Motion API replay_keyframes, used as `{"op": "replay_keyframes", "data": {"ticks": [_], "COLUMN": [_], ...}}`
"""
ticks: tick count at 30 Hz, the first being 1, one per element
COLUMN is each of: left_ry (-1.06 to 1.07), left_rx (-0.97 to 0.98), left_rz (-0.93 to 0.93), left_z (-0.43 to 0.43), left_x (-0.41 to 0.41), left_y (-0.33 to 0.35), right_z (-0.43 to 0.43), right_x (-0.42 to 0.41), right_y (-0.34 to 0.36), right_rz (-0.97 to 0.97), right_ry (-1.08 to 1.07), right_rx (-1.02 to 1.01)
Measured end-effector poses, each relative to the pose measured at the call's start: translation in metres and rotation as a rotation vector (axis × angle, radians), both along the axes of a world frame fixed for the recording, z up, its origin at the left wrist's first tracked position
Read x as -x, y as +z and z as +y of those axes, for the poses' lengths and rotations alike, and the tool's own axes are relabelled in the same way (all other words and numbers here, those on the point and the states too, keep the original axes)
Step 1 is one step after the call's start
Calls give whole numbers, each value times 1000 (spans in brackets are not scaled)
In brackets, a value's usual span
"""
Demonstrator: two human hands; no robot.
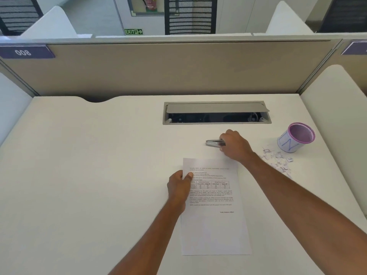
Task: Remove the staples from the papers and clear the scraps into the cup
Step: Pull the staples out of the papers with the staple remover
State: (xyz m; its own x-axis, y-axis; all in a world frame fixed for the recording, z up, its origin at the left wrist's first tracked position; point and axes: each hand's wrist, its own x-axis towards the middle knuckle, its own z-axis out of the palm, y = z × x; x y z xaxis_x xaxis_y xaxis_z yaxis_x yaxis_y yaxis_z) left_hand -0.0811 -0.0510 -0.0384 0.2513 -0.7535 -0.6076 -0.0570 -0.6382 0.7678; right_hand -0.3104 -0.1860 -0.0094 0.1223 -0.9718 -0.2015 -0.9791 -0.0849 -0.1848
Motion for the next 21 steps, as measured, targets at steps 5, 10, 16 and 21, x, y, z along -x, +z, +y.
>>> {"op": "replay_keyframes", "data": {"ticks": [5,10,16,21], "left_ry": [-20,-32,-32,-67], "left_rx": [7,25,49,50], "left_rz": [-9,-17,20,16], "left_z": [2,5,11,17], "left_x": [1,0,-1,-1], "left_y": [1,3,5,6], "right_z": [4,14,32,41], "right_x": [1,10,5,-3], "right_y": [8,28,36,45], "right_rz": [34,-383,-927,-1187], "right_ry": [58,-130,-365,-420], "right_rx": [-2,-122,-90,-144]}}
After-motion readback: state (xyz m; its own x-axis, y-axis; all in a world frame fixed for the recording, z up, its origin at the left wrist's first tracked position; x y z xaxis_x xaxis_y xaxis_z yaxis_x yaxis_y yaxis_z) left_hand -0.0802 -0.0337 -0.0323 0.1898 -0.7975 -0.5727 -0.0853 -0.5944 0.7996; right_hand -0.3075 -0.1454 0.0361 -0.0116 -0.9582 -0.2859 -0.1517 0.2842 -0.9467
